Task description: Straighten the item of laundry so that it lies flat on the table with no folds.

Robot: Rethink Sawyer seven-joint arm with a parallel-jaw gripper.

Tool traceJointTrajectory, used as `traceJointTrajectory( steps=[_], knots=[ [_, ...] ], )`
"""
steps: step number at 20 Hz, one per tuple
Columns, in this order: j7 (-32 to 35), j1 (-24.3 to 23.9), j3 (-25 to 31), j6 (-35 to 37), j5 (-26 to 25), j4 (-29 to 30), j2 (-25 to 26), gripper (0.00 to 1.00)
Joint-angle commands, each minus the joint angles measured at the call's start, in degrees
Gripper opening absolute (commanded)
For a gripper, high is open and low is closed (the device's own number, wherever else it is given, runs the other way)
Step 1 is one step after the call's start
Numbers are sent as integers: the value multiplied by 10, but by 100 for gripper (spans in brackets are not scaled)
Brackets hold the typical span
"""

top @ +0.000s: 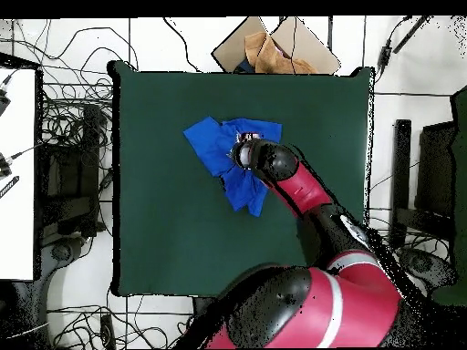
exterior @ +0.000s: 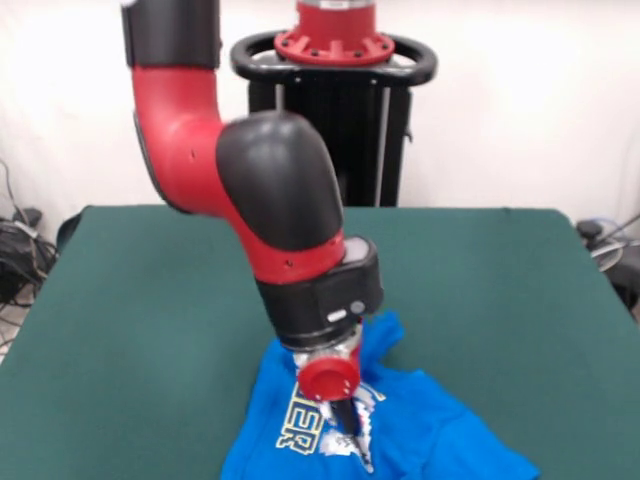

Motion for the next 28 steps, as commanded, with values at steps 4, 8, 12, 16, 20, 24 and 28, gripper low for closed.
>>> traceJointTrajectory(
  steps=[4, 8, 12, 16, 20, 24, 28],
  knots=[
    [55, 29, 64, 117, 18, 2, 16, 0],
    [48, 66, -47, 208, -34, -64, -7, 0],
    [2, 76, -150, 228, -117, -96, -22, 0],
    [-1, 82, -219, 244, -187, -156, -8, 0],
    [-23, 49, -215, 273, -230, -196, 1, 0],
    [-8, 55, -254, 293, -283, -266, 29, 0],
    [-3, 41, -240, 293, -289, -269, 30, 0]
  ],
)
